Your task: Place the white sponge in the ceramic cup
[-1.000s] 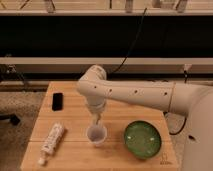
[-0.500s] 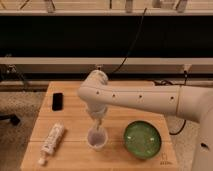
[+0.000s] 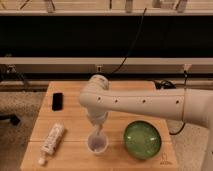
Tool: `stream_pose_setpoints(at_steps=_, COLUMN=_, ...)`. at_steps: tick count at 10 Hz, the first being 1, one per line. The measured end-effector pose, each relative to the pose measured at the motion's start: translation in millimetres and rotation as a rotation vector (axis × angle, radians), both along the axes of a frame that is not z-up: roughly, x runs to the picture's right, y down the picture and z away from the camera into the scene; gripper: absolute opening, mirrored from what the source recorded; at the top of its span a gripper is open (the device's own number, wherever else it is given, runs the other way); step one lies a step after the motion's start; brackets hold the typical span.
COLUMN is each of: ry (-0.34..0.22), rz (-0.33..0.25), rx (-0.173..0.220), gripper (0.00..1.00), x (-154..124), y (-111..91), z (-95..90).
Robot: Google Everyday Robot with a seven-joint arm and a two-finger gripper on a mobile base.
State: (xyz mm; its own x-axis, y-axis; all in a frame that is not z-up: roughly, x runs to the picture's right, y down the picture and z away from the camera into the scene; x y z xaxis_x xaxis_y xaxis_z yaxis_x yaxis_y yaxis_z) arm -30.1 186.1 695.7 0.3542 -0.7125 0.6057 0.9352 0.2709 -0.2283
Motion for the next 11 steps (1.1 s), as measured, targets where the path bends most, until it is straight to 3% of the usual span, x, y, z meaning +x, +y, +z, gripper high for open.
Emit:
stream_pose_setpoints(at_steps=2, ry=-0.01, rz=0.007, rx=0.015, gripper=0.08, x=-3.9, y=-3.8, z=-2.9)
stream_pose_setpoints(at_steps=4, ry=-0.02, rz=0.014, rx=0.044, gripper=0.01, x=-5.1, y=-17.5, z=-19.1)
stream_pose_setpoints(at_steps=6, ry=-0.032, rz=0.015, rx=0.062, gripper=0.0, x=-5.1, y=-23.7, z=-39.0)
stream_pose_setpoints(at_steps=9, ry=-0.044, rz=0.017, rx=0.035, gripper=0.0, x=-4.8, y=-6.7, z=-62.6)
stream_pose_setpoints(at_steps=11, ry=-0.056, rz=0.02, rx=0.009, gripper=0.12, x=-6.7, y=7.4, z=-74.3)
